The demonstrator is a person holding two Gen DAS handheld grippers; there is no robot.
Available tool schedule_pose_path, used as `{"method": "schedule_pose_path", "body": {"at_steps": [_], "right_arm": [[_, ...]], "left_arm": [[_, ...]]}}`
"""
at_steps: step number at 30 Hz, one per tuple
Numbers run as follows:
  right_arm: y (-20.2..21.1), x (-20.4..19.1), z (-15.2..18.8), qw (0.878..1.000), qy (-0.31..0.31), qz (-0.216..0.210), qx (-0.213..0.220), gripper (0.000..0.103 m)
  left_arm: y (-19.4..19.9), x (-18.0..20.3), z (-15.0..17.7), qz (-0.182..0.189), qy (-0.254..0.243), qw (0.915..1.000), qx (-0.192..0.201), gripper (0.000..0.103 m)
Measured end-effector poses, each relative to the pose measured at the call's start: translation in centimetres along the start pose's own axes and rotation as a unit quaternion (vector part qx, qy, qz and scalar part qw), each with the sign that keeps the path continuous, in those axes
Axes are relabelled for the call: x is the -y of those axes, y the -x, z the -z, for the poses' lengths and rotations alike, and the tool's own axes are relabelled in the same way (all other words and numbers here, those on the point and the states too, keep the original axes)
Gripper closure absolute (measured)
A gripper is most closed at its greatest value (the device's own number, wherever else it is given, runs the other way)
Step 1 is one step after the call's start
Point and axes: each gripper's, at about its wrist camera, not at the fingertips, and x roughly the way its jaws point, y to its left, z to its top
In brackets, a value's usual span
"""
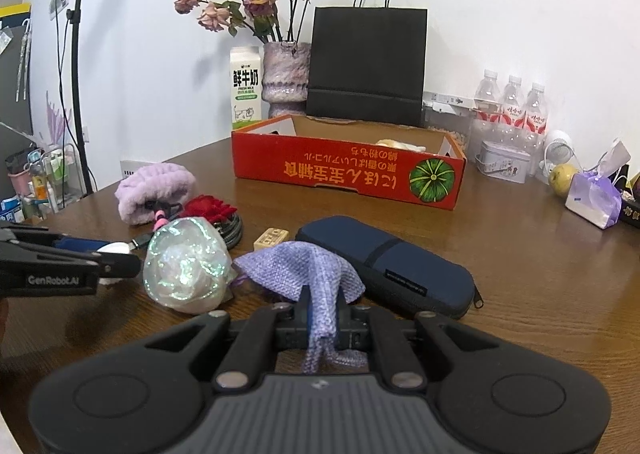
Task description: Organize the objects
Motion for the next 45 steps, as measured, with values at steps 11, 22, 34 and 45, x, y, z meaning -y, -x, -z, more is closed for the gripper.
{"method": "schedule_pose_path", "body": {"at_steps": [11, 22, 34, 45], "right_arm": [[1.9, -0.6, 0.3, 0.999, 0.010, 0.016, 0.050, 0.096], [3.2, -0.5, -0.7, 0.996, -0.010, 0.008, 0.090, 0.096], [3.8, 0.8, -4.6, 0.990, -0.012, 0.013, 0.142, 0.096], [2.3, 2.2, -8.5, 0.985, -0.016, -0.003, 0.169, 0.096]], "left_arm": [[2.7, -0.7, -1.3, -0.005, 0.010, 0.9992, 0.039, 0.062], [4.4, 0.5, -3.4, 0.007, 0.001, 0.9970, 0.077, 0.062], [4.3, 2.2, -7.0, 0.021, 0.006, 0.9938, 0.109, 0.062], [2.7, 3.4, -10.6, 0.013, 0.019, 0.9923, 0.122, 0.062]]}}
